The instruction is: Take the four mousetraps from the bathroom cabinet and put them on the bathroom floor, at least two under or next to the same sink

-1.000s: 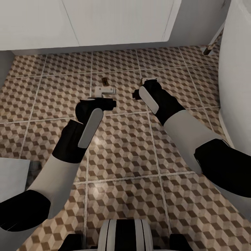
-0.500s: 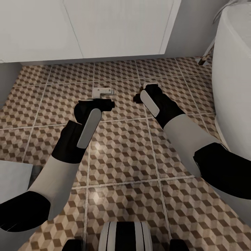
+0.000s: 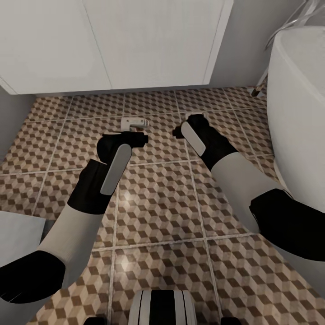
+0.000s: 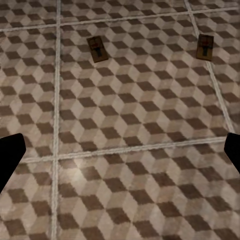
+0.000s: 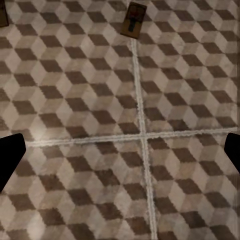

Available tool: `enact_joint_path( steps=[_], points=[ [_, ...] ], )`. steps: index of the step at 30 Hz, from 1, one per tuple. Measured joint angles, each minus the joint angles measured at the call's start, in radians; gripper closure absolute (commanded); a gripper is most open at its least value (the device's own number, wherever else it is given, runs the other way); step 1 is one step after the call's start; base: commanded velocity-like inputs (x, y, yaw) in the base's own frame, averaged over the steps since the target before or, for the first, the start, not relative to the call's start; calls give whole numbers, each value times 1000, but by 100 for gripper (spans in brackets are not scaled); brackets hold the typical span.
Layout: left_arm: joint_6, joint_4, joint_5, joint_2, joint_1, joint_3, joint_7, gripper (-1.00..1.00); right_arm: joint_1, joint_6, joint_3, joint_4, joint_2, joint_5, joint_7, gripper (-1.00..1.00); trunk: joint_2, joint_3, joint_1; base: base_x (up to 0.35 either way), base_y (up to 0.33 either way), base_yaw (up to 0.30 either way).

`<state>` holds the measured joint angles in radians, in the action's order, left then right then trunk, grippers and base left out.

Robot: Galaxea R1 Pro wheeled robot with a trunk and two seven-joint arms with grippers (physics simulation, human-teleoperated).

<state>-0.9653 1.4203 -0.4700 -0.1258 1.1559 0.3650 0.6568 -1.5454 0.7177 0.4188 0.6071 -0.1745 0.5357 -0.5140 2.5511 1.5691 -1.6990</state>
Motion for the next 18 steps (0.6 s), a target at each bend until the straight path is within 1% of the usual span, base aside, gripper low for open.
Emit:
enact_joint_path(
  steps=[12, 18],
  points=[
    [0, 0, -1, 1, -32, -2, 0, -100, 19, 0, -1, 0, 0, 1, 0, -100, -3, -46, 5, 0, 0, 0],
    [1, 0, 0, 1, -53, -2, 0, -100, 43, 0, 0, 1, 0, 0, 0, -100, -4, -70, 8, 0, 0, 0]
  ],
)
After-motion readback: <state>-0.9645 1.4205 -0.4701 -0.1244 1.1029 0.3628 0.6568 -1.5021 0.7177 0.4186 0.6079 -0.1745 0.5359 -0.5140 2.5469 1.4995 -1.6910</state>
